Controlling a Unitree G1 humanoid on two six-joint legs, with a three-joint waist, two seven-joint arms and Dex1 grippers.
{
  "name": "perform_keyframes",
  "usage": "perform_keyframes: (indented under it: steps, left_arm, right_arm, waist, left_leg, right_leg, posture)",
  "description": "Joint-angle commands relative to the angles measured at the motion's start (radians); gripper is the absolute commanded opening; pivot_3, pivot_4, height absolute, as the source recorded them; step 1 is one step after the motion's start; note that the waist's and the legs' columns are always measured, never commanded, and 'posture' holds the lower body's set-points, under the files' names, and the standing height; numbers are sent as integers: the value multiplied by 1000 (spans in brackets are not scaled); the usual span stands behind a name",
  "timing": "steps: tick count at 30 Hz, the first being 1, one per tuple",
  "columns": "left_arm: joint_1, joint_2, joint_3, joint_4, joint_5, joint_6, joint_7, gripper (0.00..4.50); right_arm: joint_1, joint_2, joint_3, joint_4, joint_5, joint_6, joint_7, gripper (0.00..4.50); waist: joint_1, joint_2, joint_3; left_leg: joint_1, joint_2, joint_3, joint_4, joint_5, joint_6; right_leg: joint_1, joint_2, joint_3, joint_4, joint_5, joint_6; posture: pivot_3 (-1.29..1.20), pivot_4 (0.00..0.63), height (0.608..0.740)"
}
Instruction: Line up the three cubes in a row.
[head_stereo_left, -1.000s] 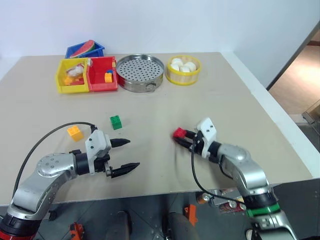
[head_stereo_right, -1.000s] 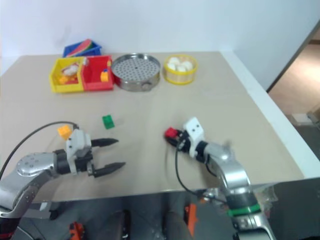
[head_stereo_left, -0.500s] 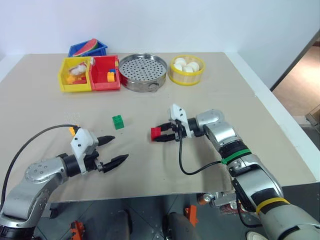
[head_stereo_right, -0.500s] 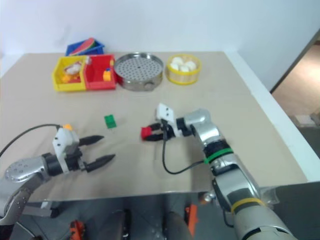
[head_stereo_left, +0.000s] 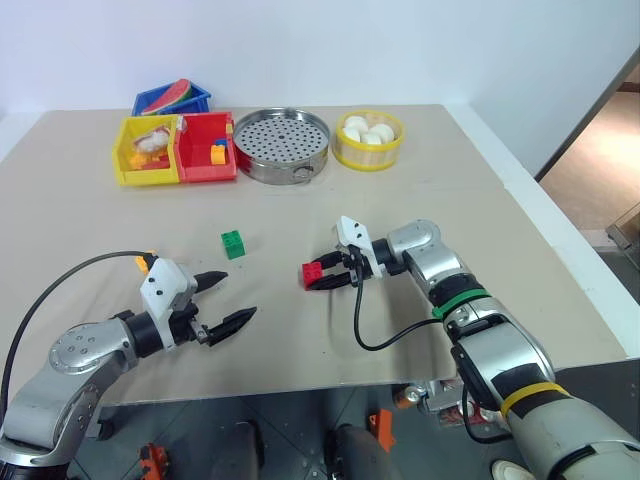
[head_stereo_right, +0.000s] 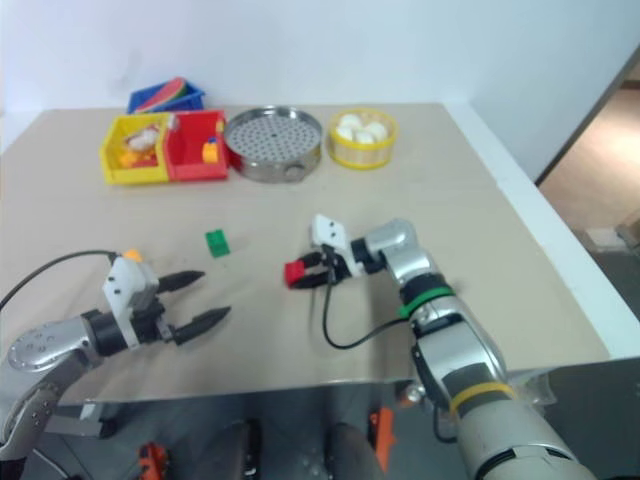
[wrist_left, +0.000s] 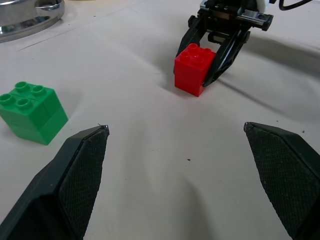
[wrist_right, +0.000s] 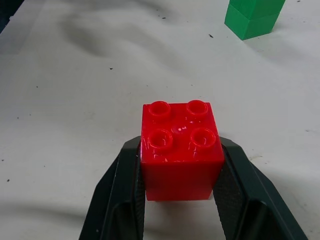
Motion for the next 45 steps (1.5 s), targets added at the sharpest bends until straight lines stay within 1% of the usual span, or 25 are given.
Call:
perform_keyframes:
  steps: [1,3,5,6,9,10,14,16,18,20,22,25,28,33,38,40,45]
  left_arm:
    - [-16,-4,1,-27,3,-7,3,4500]
    - [-25,-7,1,-21,6,-7,8,4500]
    - [-30,-13,9,-16,6,-2,22,4500]
    - [-31,-16,14,-14,7,1,32,4500]
    - [-30,-17,26,-4,24,-1,56,4500]
    - [-31,-19,30,1,34,-10,69,4500]
    - [-81,-28,67,34,72,-41,123,4500]
    - [-125,-2,91,59,56,-27,103,4500]
    - [-194,91,93,132,57,2,13,4500]
    - [-271,157,96,213,40,16,-73,4500]
    - [-340,201,72,292,36,14,-144,4500]
    - [-468,235,-7,440,84,-14,-247,4500]
    - [-611,227,-89,601,133,-46,-356,4500]
    - [-780,201,-193,840,214,-82,-496,4500]
    - [-955,139,-270,1125,303,-140,-616,4500]
    - [-999,118,-290,1211,340,-180,-647,4500]
    - [-1088,63,-323,1402,435,-303,-664,4500]
  right_arm:
    - [-29,0,-34,13,-5,-7,0,1254]
    - [-30,-1,-40,11,-7,-7,2,2279]
    - [-28,-3,-48,-4,0,3,10,2869]
    - [-26,-4,-53,-15,5,9,14,3295]
    - [-15,-8,-71,-69,27,43,30,4269]
    - [-8,-11,-77,-100,35,58,35,4451]
    - [22,-21,-112,-251,79,120,25,4451]
    - [31,-28,-124,-327,99,165,19,4451]
    - [39,-39,-130,-421,123,220,18,4451]
    - [52,-51,-130,-503,145,281,17,4451]
    - [69,-55,-130,-566,162,324,8,4451]
    - [99,-58,-128,-632,180,358,-11,4451]
    - [128,-57,-121,-667,173,344,-38,4451]
    - [140,-53,-124,-687,170,334,-81,4451]
    - [145,-71,-132,-700,166,331,-113,4451]
    - [148,-77,-131,-704,165,329,-123,4451]
    - [168,-98,-135,-734,170,339,-146,4451]
  waist:
    - [0,0,0]
    - [0,0,0]
    - [0,0,0]
    - [0,0,0]
    - [0,0,0]
    - [0,0,0]
    - [2,0,0]
    - [2,0,0]
    - [2,0,0]
    - [3,-1,0]
    - [2,0,0]
    - [3,-1,0]
    - [3,-1,0]
    - [-1,-1,0]
    - [1,-1,0]
    - [0,-1,0]
    - [1,-1,0]
  left_leg:
    - [0,0,0,0,0,0]
    - [0,0,0,0,0,0]
    - [0,0,0,0,0,0]
    - [0,0,0,0,0,0]
    - [0,0,0,0,0,0]
    - [0,0,0,0,0,0]
    - [-1,0,0,0,0,0]
    - [-1,0,0,0,0,0]
    - [-1,0,0,0,0,0]
    - [-2,0,-1,0,1,-1]
    - [-4,0,0,0,2,-2]
    - [-3,0,0,0,2,-3]
    - [-4,-1,0,1,2,-3]
    - [-6,-1,0,1,2,-3]
    - [-6,0,0,2,2,-3]
    - [-6,0,0,2,2,-3]
    - [-8,0,0,3,2,-3]
  right_leg:
    - [0,0,0,0,0,0]
    - [0,0,0,0,0,0]
    - [0,0,0,0,0,0]
    - [0,0,0,0,0,0]
    - [0,0,0,0,0,0]
    - [0,0,0,0,0,0]
    - [-1,0,0,1,0,0]
    - [-1,0,0,2,0,0]
    - [-1,0,0,2,0,0]
    - [-3,1,-1,4,0,0]
    - [-8,1,0,8,-1,-1]
    - [-7,1,0,9,-2,-1]
    - [-8,1,0,11,-3,-1]
    - [-11,2,1,13,-3,-1]
    - [-11,4,1,14,-3,-1]
    - [-11,3,1,13,-3,-1]
    - [-13,3,1,14,-3,-1]
  posture:
    - [0,150,740]
    - [0,150,740]
    - [0,150,740]
    - [0,150,740]
    - [0,150,740]
    - [0,150,740]
    - [0,150,740]
    - [0,150,740]
    - [0,150,740]
    - [0,150,740]
    - [0,150,740]
    - [0,150,740]
    - [0,150,740]
    - [0,150,740]
    - [0,150,740]
    - [0,150,740]
    - [0,150,740]
